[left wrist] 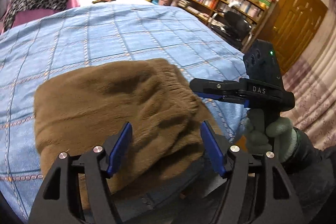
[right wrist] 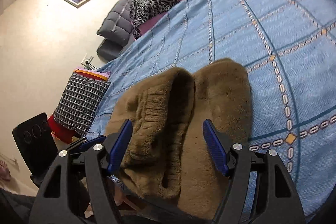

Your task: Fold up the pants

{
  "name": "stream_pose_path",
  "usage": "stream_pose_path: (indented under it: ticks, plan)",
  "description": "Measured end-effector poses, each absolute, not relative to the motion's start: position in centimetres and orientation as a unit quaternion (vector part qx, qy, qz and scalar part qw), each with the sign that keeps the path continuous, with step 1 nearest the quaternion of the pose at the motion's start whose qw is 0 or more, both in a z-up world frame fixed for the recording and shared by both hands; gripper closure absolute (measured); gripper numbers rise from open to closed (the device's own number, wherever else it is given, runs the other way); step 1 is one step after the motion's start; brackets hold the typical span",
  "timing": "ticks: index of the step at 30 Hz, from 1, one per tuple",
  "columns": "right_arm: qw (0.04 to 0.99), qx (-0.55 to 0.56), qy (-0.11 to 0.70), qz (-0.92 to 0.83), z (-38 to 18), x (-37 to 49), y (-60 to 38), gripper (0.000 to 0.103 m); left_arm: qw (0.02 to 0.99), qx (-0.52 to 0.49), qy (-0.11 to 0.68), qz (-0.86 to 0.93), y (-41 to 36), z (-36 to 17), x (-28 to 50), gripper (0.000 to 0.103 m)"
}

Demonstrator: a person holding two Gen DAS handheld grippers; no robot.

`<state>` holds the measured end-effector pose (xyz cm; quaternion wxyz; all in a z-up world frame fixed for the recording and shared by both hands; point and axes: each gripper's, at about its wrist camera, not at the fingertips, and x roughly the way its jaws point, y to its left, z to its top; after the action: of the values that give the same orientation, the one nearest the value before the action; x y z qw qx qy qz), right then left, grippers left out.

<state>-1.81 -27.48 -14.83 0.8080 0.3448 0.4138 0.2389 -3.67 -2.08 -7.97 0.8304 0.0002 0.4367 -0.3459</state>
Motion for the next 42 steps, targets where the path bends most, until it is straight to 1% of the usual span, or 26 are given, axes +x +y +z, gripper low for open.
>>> stream_pose_path:
  ticks: [10, 14, 16, 17, 18, 20, 21, 22, 23, 29, 32, 33, 35, 40, 42]
  plan:
    - [0.783, 0.342, 0.462, 0.239, -16.4, 0.2, -25.0, 0.032, 0.846, -0.039, 0.439, -0.302, 3.3, -8.7, -3.6, 0.036]
    - [0.781, 0.336, 0.469, 0.241, -16.3, 0.2, -24.4, 0.032, 0.842, -0.044, 0.444, -0.302, 3.9, -9.5, -3.8, 0.035]
    - [0.783, 0.327, 0.47, 0.241, -16.1, 0.2, -24.0, 0.032, 0.841, -0.042, 0.446, -0.303, 3.9, -10.0, -4.0, 0.033]
    - [0.786, 0.323, 0.47, 0.24, -16.0, 0.2, -23.8, 0.034, 0.84, -0.041, 0.447, -0.304, 3.9, -10.2, -4.0, 0.033]
    - [0.788, 0.318, 0.468, 0.242, -15.8, 0.3, -23.5, 0.04, 0.84, -0.041, 0.448, -0.303, 3.9, -10.4, -4.0, 0.033]
    - [0.792, 0.306, 0.465, 0.251, -15.2, 0.2, -22.9, 0.067, 0.84, -0.047, 0.446, -0.304, 3.8, -10.4, -3.8, 0.033]
    - [0.795, 0.299, 0.463, 0.252, -14.9, 0.2, -22.7, 0.069, 0.841, -0.053, 0.445, -0.304, 4.0, -10.2, -3.7, 0.033]
    - [0.801, 0.292, 0.456, 0.255, -14.3, 0.1, -22.5, 0.074, 0.842, -0.057, 0.442, -0.304, 4.2, -10.0, -3.6, 0.033]
    - [0.804, 0.289, 0.451, 0.257, -13.9, 0.0, -22.6, 0.076, 0.843, -0.061, 0.439, -0.304, 4.3, -9.8, -3.4, 0.033]
    - [0.852, 0.266, 0.375, 0.251, -8.3, -0.9, -25.5, 0.08, 0.856, -0.088, 0.406, -0.306, 4.7, -7.4, -2.8, 0.033]
    - [0.867, 0.258, 0.359, 0.232, -7.4, -1.1, -27.2, 0.081, 0.851, -0.088, 0.406, -0.323, 3.1, -7.4, -2.4, 0.033]
    - [0.871, 0.255, 0.358, 0.218, -7.7, -1.3, -28.1, 0.082, 0.849, -0.084, 0.408, -0.325, 2.6, -7.6, -2.2, 0.033]
    - [0.87, 0.262, 0.367, 0.197, -9.5, -1.5, -29.6, 0.087, 0.84, -0.073, 0.422, -0.335, 1.0, -8.8, -2.2, 0.033]
    - [0.853, 0.268, 0.409, 0.18, -14.2, -1.8, -30.4, 0.087, 0.833, -0.018, 0.443, -0.33, -1.4, -11.9, -3.2, 0.032]
    - [0.849, 0.281, 0.407, 0.184, -14.5, -2.1, -30.6, 0.087, 0.836, 0.002, 0.439, -0.33, -1.7, -12.2, -4.0, 0.031]
